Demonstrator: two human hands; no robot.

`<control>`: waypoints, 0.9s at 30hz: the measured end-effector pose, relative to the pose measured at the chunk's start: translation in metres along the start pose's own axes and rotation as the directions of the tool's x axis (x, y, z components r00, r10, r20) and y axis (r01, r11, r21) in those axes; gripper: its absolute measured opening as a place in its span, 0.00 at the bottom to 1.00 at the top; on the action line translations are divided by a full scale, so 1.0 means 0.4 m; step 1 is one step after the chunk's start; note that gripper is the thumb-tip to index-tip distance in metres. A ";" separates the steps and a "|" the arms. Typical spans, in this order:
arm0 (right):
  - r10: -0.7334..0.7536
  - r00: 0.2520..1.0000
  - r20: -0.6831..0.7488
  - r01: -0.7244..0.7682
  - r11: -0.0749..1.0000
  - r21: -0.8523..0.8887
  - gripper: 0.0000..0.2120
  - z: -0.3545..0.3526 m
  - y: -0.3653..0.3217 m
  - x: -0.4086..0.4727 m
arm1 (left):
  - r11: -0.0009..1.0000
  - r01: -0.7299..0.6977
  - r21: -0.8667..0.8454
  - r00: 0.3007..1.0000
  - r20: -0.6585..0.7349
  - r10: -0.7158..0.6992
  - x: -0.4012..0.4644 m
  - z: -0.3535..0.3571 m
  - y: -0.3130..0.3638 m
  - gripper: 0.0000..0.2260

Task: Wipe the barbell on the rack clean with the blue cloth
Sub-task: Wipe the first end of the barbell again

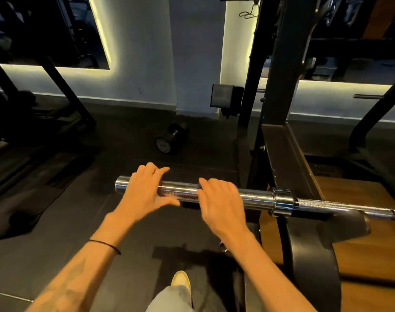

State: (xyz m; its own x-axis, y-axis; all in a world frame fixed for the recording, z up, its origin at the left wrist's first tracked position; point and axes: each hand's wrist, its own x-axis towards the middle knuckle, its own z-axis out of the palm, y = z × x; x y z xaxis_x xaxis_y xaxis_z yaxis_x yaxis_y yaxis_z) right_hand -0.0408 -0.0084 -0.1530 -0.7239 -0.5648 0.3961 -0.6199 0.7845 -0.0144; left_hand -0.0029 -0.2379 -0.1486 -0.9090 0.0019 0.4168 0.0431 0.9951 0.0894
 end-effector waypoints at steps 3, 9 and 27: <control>0.041 0.999 -0.034 -0.043 0.998 -0.040 0.15 -0.010 0.100 -0.049 | 0.996 0.004 -0.094 0.978 0.206 0.015 0.035 -0.021 -0.068 0.42; 0.163 0.949 -0.270 -0.169 0.986 0.003 0.15 0.007 0.151 -0.091 | 0.978 0.053 -0.202 0.988 0.155 -0.021 0.027 0.012 -0.069 0.33; 0.022 0.998 0.058 -0.015 0.994 -0.109 0.16 -0.008 0.001 0.028 | 0.994 0.058 -0.088 0.969 -0.236 -0.077 -0.066 0.046 0.004 0.30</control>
State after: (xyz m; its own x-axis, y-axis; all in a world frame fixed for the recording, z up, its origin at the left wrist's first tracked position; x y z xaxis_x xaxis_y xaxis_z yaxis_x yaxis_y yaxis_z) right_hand -0.0482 -0.0136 -0.1456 -0.7535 -0.5614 0.3422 -0.5719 0.8164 0.0801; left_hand 0.0137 -0.2347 -0.1761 -0.7862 -0.0982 0.6101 0.0271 0.9809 0.1928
